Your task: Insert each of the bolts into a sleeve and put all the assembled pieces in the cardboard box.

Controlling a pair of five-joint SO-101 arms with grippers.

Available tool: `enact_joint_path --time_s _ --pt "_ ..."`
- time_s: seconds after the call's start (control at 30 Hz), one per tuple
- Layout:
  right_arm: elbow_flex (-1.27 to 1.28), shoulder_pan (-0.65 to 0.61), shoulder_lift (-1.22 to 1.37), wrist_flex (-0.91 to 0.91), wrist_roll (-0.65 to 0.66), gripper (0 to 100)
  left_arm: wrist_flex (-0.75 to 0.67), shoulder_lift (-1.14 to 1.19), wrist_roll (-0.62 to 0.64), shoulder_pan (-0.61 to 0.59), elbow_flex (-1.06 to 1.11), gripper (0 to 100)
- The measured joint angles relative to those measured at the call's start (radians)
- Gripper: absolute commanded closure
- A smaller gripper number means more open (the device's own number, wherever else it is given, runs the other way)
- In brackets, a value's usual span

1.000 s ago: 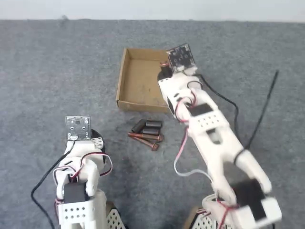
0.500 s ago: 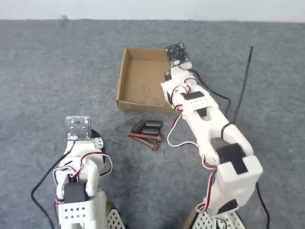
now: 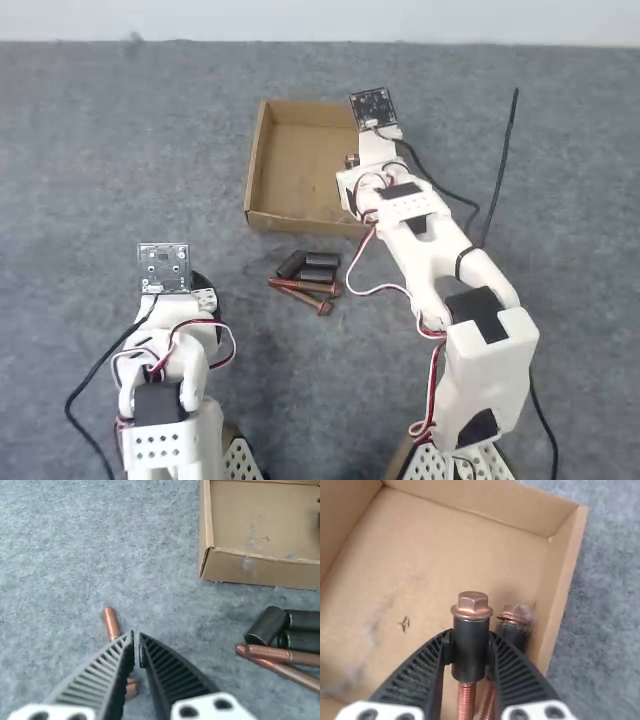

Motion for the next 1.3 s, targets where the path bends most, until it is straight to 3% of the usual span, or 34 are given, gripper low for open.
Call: enact_joint_path --time_s 0.27,0.63,0.97,1.3 --pt "-0.077 0.000 0.000 0.110 -0.003 82.7 0.000 0.000 0.000 0.000 0.000 99" --pt "-0.089 0.012 -0.032 0.161 -0.003 98.7 0.000 0.000 0.000 0.000 0.000 99" --pt "-0.089 0.011 -0.261 0.545 -0.003 99.2 0.000 0.000 0.000 0.000 0.000 99" --pt "-0.089 0.009 -0.371 0.956 0.226 99.1 0.000 0.000 0.000 0.000 0.000 99"
